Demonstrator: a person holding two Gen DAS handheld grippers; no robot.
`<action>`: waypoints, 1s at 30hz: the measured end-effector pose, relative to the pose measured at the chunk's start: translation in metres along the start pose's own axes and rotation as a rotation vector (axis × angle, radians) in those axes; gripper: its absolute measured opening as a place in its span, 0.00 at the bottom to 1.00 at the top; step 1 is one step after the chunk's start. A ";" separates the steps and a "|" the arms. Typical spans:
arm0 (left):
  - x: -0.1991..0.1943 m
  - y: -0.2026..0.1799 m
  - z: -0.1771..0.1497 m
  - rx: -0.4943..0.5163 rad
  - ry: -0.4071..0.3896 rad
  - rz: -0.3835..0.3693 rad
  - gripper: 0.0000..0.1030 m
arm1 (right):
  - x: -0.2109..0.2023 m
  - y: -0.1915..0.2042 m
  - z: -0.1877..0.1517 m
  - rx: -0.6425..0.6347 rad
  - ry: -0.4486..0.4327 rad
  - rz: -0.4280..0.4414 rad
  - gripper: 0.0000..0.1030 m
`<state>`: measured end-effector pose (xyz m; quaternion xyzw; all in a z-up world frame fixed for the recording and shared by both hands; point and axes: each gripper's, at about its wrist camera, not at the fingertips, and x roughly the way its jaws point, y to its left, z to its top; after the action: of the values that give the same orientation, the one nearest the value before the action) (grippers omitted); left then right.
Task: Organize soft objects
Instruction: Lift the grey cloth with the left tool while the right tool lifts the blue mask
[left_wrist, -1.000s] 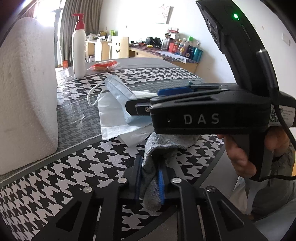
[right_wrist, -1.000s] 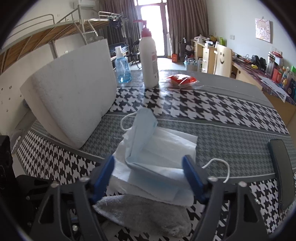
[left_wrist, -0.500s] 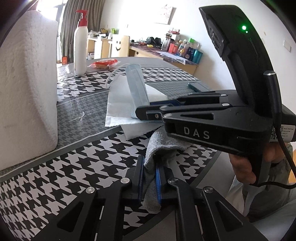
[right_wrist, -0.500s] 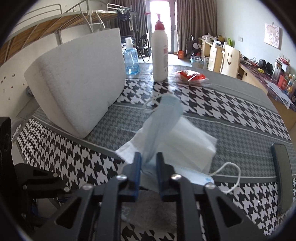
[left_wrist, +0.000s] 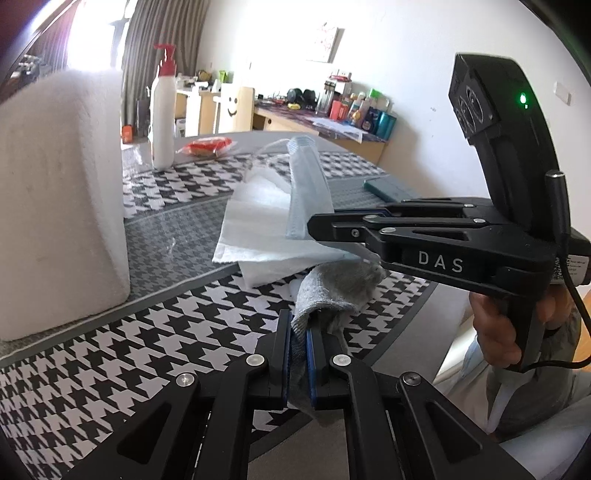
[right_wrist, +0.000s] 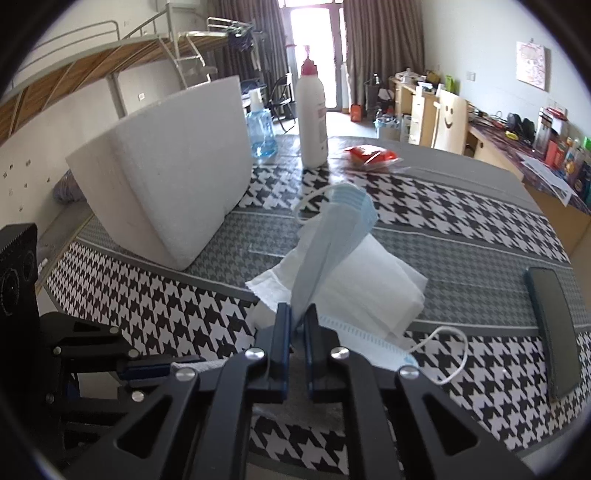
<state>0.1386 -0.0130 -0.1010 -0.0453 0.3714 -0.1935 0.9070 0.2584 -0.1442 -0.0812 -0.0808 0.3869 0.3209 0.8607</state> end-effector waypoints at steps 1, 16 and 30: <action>-0.002 0.000 0.000 0.001 -0.006 0.003 0.07 | -0.003 0.000 0.000 0.003 -0.006 0.000 0.09; -0.043 -0.002 0.012 0.027 -0.125 0.044 0.07 | -0.037 0.006 0.003 0.023 -0.096 -0.004 0.08; -0.071 -0.003 0.024 0.045 -0.212 0.098 0.07 | -0.058 0.006 0.005 0.047 -0.161 -0.008 0.08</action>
<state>0.1085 0.0104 -0.0366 -0.0270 0.2709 -0.1514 0.9503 0.2288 -0.1656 -0.0357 -0.0359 0.3236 0.3138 0.8919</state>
